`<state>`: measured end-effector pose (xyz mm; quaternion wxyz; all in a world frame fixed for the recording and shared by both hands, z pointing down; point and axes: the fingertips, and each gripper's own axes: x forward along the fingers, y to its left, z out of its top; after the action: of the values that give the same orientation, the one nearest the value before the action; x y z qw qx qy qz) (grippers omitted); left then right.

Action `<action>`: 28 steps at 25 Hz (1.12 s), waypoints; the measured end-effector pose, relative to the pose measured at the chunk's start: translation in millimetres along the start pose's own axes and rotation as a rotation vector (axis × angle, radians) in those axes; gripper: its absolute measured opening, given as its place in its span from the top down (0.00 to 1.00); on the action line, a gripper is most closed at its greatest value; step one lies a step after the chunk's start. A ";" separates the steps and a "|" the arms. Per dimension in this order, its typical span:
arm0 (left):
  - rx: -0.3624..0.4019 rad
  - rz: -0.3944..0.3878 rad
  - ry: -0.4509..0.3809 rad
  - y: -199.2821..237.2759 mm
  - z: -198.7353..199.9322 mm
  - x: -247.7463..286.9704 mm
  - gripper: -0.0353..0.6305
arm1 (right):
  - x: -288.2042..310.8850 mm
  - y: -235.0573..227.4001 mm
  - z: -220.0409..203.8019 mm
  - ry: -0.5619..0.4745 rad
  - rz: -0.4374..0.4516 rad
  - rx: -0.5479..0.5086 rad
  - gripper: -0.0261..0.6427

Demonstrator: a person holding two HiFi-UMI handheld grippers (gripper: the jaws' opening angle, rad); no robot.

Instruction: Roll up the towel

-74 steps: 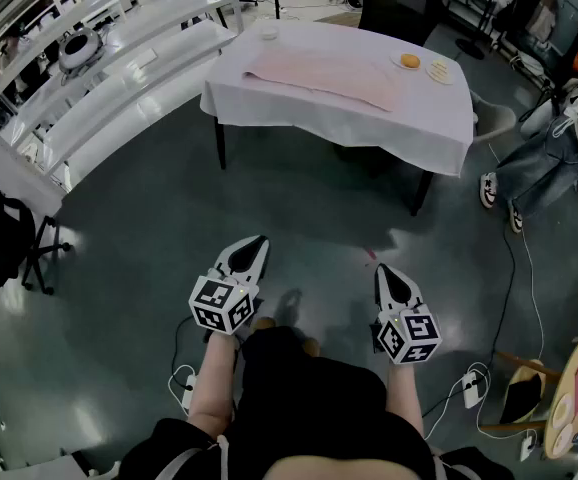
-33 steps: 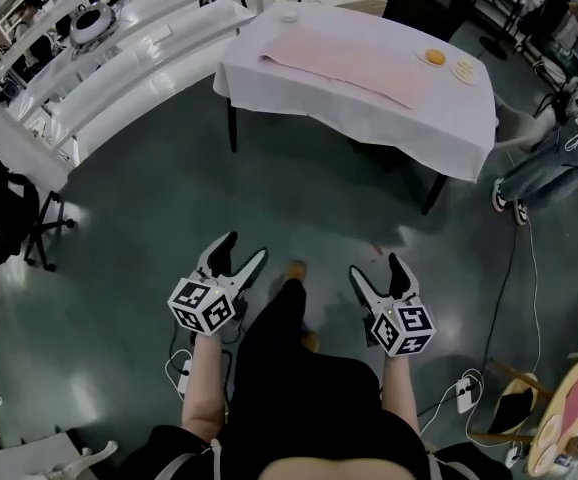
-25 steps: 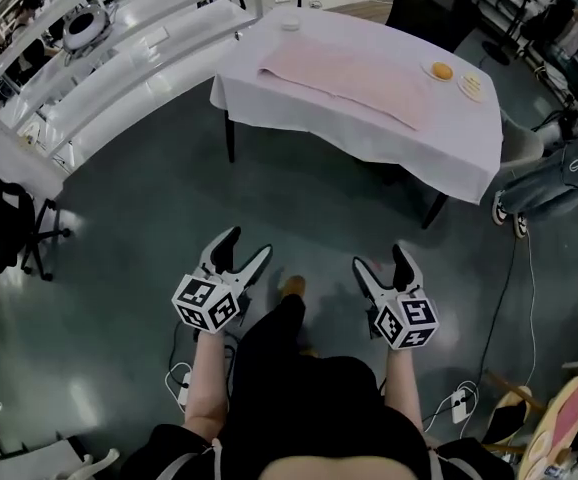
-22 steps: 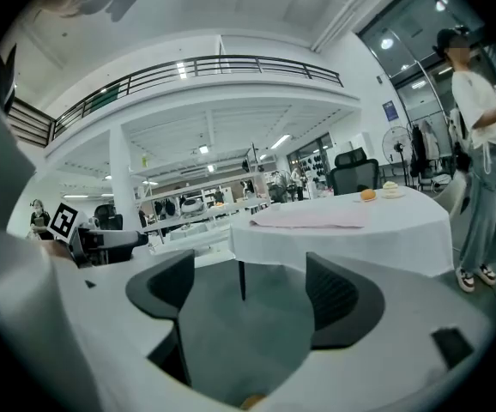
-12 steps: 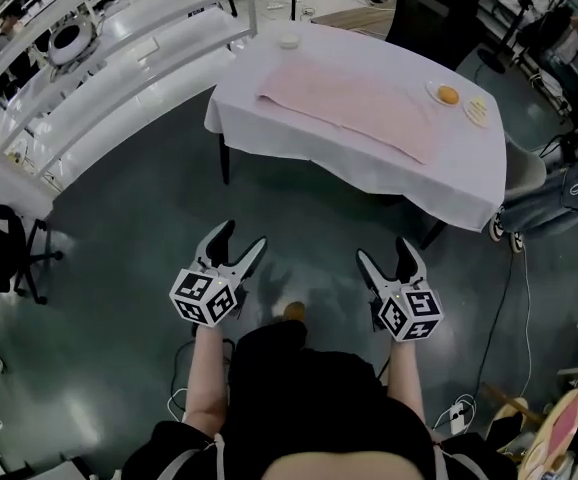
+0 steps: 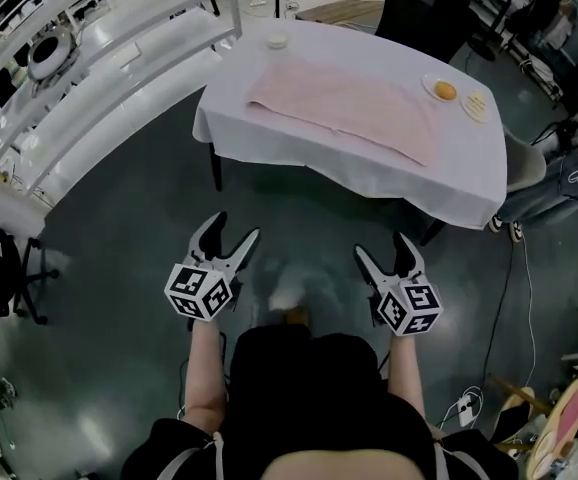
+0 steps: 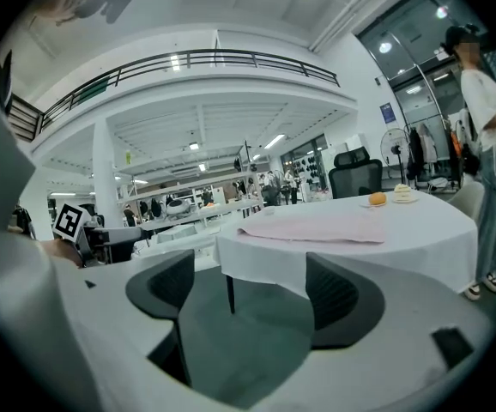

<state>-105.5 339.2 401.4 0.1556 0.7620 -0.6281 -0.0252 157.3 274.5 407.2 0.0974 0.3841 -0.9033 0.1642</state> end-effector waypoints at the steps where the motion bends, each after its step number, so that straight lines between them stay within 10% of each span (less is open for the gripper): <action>1: 0.004 -0.001 0.005 0.2 -0.5 0.7 0.44 | 1.4 -0.6 -0.8 0.004 -0.003 0.003 0.34; 28: 0.017 0.175 0.057 80.0 0.0 80.2 0.44 | 146.0 -20.7 29.9 0.091 0.158 -0.039 0.34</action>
<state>-164.6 248.7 435.5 0.1686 0.7060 -0.6877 0.0154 70.7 153.3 428.1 0.1326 0.3018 -0.9285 0.1708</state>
